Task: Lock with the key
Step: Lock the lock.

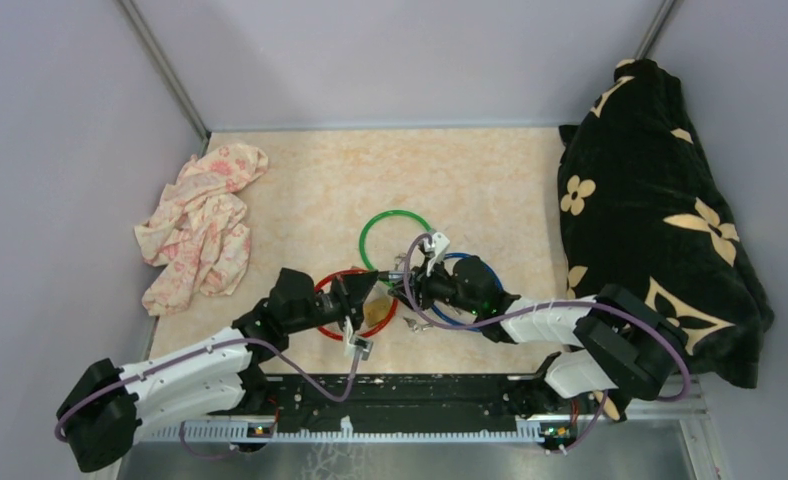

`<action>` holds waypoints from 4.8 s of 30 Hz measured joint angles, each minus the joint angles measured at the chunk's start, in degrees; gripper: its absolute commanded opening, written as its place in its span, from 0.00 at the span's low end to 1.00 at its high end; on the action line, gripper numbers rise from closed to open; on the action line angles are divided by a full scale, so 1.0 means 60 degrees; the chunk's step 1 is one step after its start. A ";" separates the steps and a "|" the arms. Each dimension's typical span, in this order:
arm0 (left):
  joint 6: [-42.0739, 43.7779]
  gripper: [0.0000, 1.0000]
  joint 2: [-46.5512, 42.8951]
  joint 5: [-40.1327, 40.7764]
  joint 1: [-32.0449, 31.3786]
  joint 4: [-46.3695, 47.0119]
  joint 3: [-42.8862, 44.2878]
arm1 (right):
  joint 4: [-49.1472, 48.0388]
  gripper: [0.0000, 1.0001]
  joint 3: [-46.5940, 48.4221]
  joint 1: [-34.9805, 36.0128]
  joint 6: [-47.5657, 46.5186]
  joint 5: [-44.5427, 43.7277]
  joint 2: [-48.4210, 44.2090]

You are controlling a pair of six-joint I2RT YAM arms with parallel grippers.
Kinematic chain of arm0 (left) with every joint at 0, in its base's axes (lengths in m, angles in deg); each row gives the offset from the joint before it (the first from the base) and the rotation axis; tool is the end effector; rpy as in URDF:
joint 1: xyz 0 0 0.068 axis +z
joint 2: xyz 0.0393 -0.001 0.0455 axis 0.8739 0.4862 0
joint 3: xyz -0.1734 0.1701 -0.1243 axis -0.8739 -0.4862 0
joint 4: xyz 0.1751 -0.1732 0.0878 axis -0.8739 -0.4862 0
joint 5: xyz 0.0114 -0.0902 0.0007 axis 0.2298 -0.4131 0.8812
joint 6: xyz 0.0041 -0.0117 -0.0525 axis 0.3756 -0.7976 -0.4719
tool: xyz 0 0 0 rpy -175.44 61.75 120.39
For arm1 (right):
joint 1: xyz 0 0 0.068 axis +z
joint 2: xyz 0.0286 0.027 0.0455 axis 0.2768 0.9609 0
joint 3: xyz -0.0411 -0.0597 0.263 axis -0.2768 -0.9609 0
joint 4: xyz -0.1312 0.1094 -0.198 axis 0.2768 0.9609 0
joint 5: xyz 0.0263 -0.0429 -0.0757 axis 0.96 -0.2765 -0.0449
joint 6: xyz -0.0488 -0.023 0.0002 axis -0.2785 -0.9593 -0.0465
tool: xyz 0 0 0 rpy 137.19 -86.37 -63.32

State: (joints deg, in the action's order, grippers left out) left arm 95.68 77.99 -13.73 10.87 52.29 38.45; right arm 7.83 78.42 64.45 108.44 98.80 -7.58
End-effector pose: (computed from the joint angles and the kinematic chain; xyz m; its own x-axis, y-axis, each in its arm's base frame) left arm 0.1155 -0.1542 0.2038 0.9265 0.3763 0.0068 0.0898 -0.2385 0.9670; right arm 0.1639 0.1950 0.1743 -0.4304 -0.0151 -0.9025 -0.7633 0.5398 0.3549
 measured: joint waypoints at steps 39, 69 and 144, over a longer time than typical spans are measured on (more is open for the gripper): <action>0.0346 0.00 -0.0608 0.0131 -0.0022 -0.1129 -0.0962 | 0.2696 0.69 0.2776 -0.0809 -0.1424 0.6400 0.2637; -0.3461 0.84 -0.0860 -0.1195 0.0007 -0.4707 0.1912 | 0.4739 0.00 0.3391 -0.0251 -0.3253 0.4411 0.1679; -0.9617 0.00 -0.0801 -0.2240 0.1723 -0.4462 0.1574 | 0.4200 0.32 0.0885 -0.1013 -0.2047 0.3861 -0.3191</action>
State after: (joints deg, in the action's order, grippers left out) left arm 37.98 73.18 -27.18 21.21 25.51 47.89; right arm 33.04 83.73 58.37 96.15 121.97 -26.72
